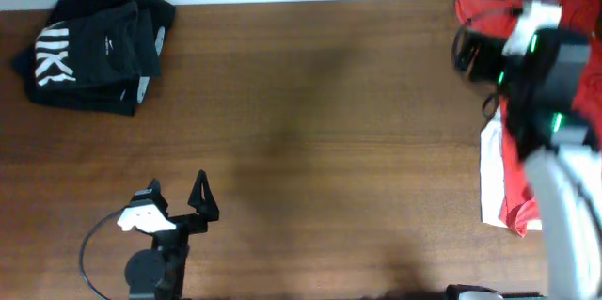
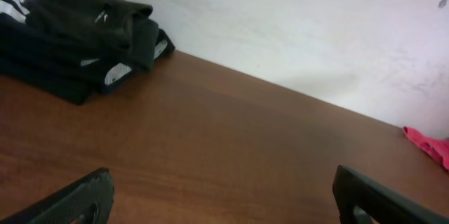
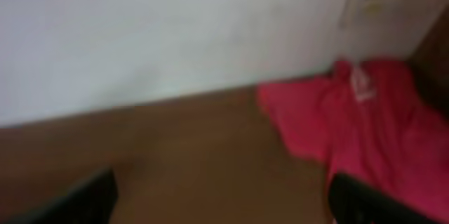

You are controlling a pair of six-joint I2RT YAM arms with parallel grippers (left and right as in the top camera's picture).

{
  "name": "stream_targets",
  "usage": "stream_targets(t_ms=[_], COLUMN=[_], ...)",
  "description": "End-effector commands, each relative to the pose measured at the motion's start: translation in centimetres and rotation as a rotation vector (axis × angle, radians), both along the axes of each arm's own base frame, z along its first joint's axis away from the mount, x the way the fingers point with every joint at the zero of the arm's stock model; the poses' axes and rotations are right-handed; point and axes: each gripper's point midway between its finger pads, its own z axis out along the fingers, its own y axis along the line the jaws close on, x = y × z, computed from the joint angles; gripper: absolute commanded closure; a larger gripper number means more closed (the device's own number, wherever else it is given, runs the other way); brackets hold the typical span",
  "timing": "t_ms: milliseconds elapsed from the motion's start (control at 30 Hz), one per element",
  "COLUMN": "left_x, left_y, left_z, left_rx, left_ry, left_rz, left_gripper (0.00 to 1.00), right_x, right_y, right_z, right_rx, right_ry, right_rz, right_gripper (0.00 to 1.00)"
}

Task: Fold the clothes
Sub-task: 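Reach the right gripper to the red shirt pile and grasp it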

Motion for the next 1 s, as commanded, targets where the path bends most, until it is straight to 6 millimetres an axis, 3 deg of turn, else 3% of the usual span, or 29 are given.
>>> stream_targets(t_ms=[0,100,133,233,333,500,567,667,733,767,800,833,867,933,967], left_x=[0.0,0.0,0.0,0.0,0.0,0.0,0.0,0.0,0.0,0.0,0.0,0.0,0.0,0.0,0.0], left_y=[0.0,0.0,0.0,0.0,0.0,0.0,0.0,0.0,0.0,0.0,0.0,0.0,0.0,0.0,0.0], left_z=[-0.2,-0.2,-0.2,-0.2,-0.2,-0.2,-0.2,-0.2,-0.2,-0.2,-0.2,-0.2,-0.2,-0.2,-0.2], left_rx=[-0.009,-0.009,-0.009,-0.009,-0.009,-0.009,-0.009,-0.009,-0.009,-0.009,-0.009,-0.009,-0.009,-0.009,-0.009], left_ry=[0.003,0.003,0.003,0.003,0.003,0.003,0.003,0.003,0.003,0.003,0.003,0.003,0.003,0.003,0.003], left_rz=[0.0,0.0,0.0,0.0,0.0,0.0,0.0,0.0,0.0,0.0,0.0,0.0,0.0,0.0,0.0], left_gripper=[0.01,0.01,0.01,0.01,0.01,0.01,0.01,0.01,0.01,0.01,0.01,0.01,0.01,0.01,0.01], right_x=[4.0,8.3,10.3,12.9,14.7,14.8,14.5,14.2,14.6,14.7,14.8,14.8,14.8,15.2,15.3], right_y=[-5.1,-7.5,-8.2,-9.8,-10.8,-13.5,-14.5,-14.4,-13.4,-12.9,-12.6,-12.5,-12.2,-10.9,-10.2], right_z=[-1.5,-6.8,-9.6,-14.9,-22.9,-27.7,-28.9,-31.3,-31.3,-31.4,-31.4,-31.3,-31.2,-30.8,-30.5], right_rx=[-0.054,-0.102,-0.113,-0.136,-0.12,-0.113,-0.053,0.009,-0.037,-0.046,-0.067,-0.1,-0.127,-0.142,-0.143], right_ry=[0.208,0.442,0.494,0.538,0.599,0.631,0.619,0.626,0.635,0.638,0.646,0.662,0.677,0.684,0.684], right_rz=[-0.048,0.018,0.027,-0.009,-0.007,-0.018,0.007,0.067,0.119,0.125,0.12,0.102,0.092,0.105,0.112], right_gripper=[0.01,0.01,0.01,0.01,0.01,0.0,0.08,0.09,0.09,0.13,0.27,0.53,0.59,0.88,0.96])
